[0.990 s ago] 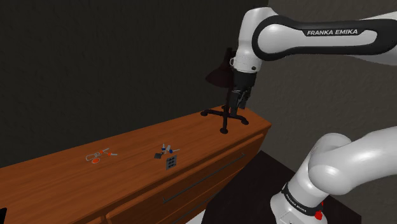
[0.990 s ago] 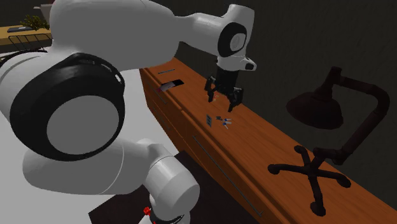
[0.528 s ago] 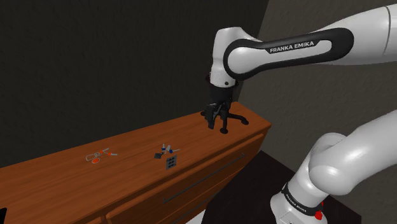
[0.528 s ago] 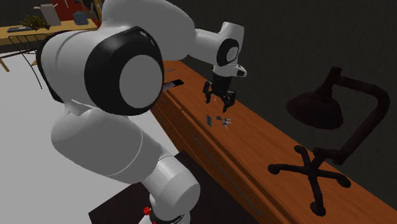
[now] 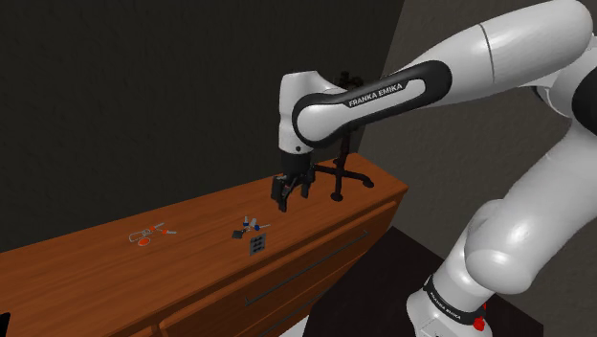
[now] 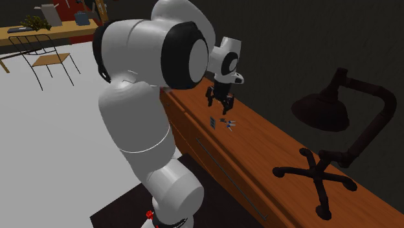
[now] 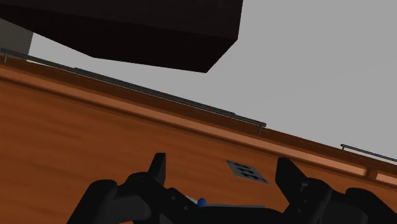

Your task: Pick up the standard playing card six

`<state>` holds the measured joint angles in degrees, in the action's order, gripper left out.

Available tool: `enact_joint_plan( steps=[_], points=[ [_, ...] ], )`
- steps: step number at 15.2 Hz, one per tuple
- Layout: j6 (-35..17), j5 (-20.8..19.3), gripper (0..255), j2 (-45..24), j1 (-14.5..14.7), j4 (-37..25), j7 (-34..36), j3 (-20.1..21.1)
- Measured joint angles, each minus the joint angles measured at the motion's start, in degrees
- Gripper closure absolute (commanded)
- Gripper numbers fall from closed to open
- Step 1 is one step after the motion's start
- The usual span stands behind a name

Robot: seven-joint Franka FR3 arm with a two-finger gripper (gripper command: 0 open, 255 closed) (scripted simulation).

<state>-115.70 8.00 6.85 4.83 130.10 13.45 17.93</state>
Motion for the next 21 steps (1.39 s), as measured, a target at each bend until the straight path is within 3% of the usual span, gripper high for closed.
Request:
enact_joint_plan(
  steps=[9,17,18,21],
  points=[
    [-7.3,-6.0,0,-20.4,3.3,-11.7,11.2,2.2],
    [-12.3,-7.8,0,-25.8,4.3,-11.7,12.8,1.6],
    [-12.5,-7.9,255,-26.1,4.3,-11.8,12.8,1.6],
    [-12.8,-8.0,255,-26.3,4.3,-11.8,12.8,1.5]
  ],
)
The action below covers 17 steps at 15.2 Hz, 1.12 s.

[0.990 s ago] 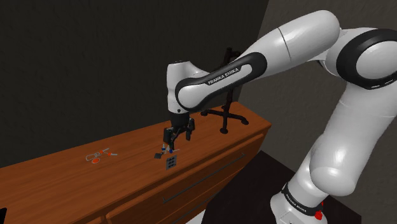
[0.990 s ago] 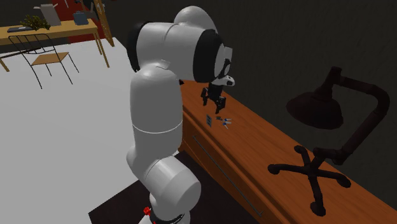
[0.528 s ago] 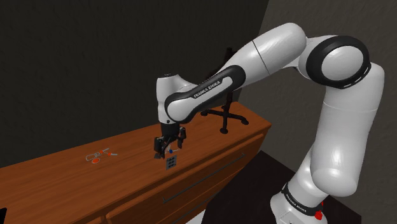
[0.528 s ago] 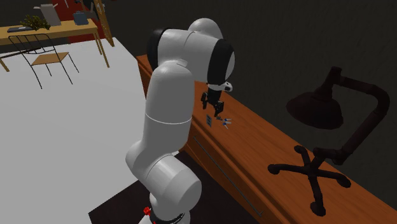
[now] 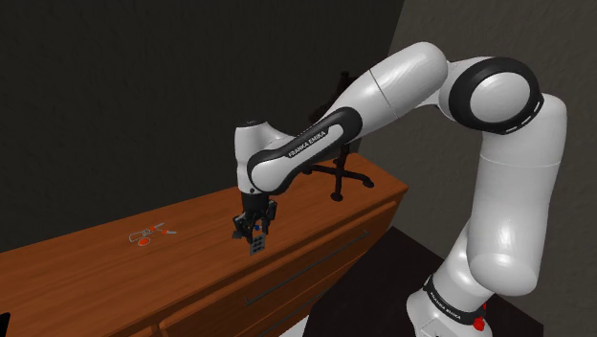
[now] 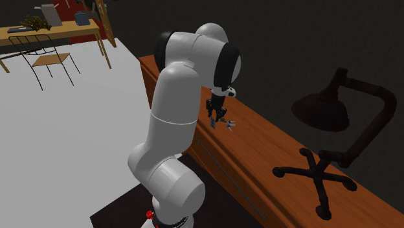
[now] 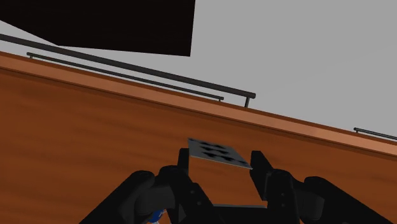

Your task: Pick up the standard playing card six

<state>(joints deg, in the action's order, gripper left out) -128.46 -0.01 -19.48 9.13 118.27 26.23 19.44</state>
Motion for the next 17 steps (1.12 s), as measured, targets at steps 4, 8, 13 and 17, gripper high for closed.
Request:
enact_joint_plan(
  steps=[4,8,13,17],
  points=[
    [0.0,0.0,255,0.0,0.0,0.0,0.0,0.0],
    [0.2,0.1,255,0.3,-0.1,0.0,-0.1,0.0],
    [3.4,0.9,255,2.7,-0.3,-0.9,-0.3,0.4],
    [5.9,1.7,255,4.7,-0.6,-1.4,-0.6,0.7]
  ],
)
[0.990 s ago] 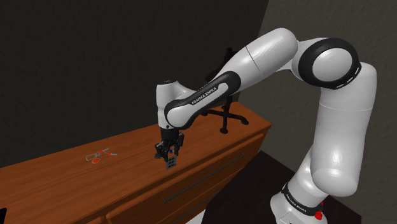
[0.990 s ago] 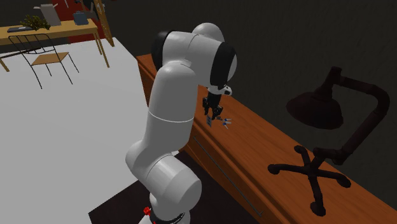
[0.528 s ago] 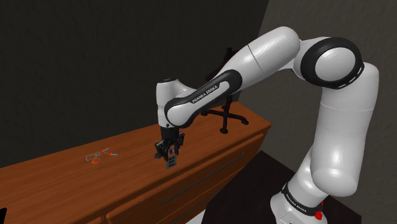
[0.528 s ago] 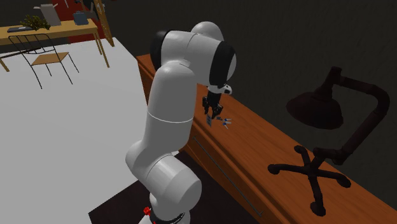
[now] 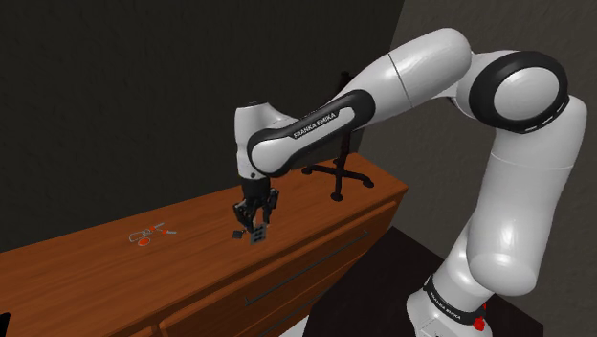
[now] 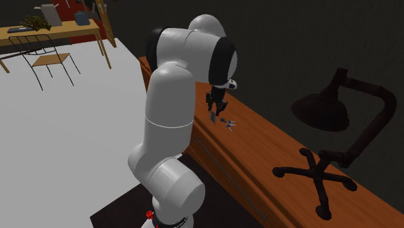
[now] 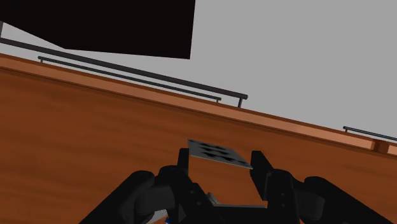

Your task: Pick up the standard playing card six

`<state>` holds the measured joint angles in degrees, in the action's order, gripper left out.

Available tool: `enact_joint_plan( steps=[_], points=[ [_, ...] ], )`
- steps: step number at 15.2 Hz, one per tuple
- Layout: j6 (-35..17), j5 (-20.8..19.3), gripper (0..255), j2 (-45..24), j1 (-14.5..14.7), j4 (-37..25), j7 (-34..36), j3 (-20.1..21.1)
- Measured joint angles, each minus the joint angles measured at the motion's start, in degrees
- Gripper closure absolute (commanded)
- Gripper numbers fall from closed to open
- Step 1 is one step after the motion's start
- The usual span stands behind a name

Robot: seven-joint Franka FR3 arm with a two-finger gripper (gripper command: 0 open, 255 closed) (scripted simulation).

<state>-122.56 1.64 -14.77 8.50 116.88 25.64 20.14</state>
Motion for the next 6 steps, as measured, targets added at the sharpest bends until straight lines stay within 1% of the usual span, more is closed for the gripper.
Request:
enact_joint_plan(
  steps=[6],
  points=[
    [3.8,0.8,255,2.4,-0.3,-1.5,-0.3,0.2]
  ],
)
